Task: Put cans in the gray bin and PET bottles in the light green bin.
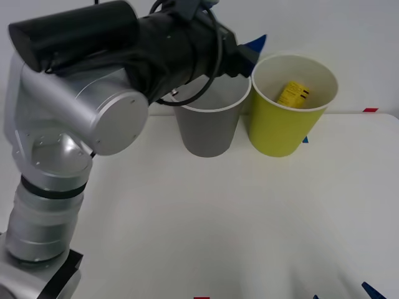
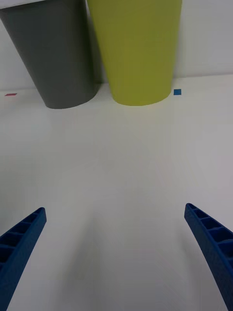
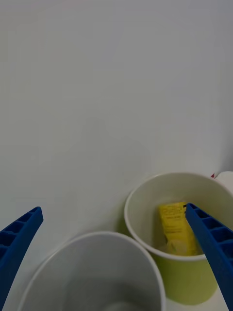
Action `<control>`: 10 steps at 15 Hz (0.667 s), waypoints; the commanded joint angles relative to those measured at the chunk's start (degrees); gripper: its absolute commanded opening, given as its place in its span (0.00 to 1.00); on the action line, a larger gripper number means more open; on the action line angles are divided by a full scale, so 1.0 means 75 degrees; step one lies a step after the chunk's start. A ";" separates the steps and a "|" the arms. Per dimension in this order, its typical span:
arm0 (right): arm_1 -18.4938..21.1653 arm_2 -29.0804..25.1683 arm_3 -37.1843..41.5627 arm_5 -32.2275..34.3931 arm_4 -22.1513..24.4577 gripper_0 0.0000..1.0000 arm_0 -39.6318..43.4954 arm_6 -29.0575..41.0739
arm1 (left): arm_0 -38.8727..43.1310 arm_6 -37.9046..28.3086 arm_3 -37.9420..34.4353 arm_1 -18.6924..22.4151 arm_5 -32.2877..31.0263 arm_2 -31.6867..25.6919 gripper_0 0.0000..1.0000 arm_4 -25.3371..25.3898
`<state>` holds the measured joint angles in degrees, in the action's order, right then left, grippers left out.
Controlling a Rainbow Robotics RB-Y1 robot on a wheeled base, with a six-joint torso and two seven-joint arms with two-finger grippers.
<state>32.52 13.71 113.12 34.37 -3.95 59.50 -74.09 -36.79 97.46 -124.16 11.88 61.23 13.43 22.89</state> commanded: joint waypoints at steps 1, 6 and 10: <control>0.0000 0.0000 0.0000 0.0000 0.0000 0.99 0.0000 0.0000 | 0.1342 -0.0127 -0.1082 0.0959 0.0039 -0.0513 1.00 0.0042; 0.0000 0.0000 0.0000 0.0000 0.0000 0.99 0.0000 0.0000 | 0.3264 -0.0057 -0.2395 0.0971 0.0039 -0.1509 1.00 0.0030; 0.0000 0.0000 0.0000 0.0000 0.0000 0.99 0.0000 0.0000 | 0.5092 0.0037 -0.2664 0.0982 -0.1731 -0.1626 1.00 -0.0439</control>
<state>32.52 13.71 113.11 34.36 -3.96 59.50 -74.09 -4.52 97.42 -144.24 18.98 55.85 1.42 20.73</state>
